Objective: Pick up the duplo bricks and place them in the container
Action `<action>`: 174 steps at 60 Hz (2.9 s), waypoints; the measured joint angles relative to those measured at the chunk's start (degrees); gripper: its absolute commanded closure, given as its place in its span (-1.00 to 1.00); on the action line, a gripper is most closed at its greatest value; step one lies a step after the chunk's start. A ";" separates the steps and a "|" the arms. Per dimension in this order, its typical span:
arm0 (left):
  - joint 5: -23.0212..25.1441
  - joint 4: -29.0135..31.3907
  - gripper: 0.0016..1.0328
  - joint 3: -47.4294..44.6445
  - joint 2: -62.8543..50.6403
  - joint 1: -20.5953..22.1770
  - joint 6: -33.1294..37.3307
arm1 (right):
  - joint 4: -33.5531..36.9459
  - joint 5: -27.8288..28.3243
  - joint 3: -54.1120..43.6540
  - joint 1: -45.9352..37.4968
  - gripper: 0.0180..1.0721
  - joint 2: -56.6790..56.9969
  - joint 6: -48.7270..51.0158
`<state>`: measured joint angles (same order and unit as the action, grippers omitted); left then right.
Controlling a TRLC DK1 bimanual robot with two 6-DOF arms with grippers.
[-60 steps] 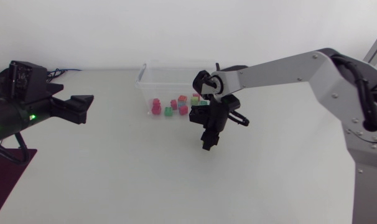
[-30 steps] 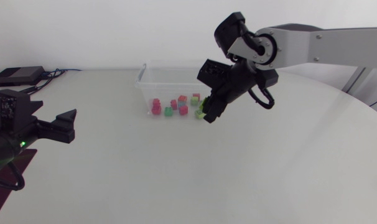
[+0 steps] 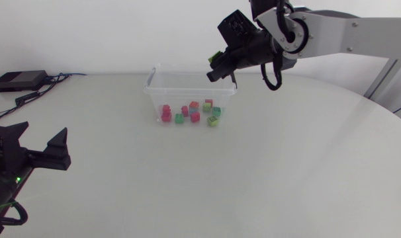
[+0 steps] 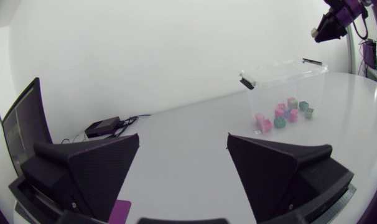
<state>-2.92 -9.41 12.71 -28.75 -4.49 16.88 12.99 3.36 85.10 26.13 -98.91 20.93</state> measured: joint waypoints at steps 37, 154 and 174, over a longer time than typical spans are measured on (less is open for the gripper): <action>0.02 3.69 -0.89 -11.74 25.64 1.68 -4.50 | -9.46 -2.29 21.55 -3.61 -0.35 -26.14 -1.44; 0.94 9.38 -0.91 -11.76 28.87 -0.39 -11.30 | -31.36 -8.87 -79.91 -24.50 -0.91 84.24 -10.23; 1.88 9.53 -0.91 -11.76 28.87 2.60 -13.94 | -19.30 -5.40 -82.71 -25.29 -0.91 93.55 -16.06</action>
<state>-1.04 0.12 0.95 0.12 -1.89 2.94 -6.31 -2.04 2.39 0.84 -5.37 4.86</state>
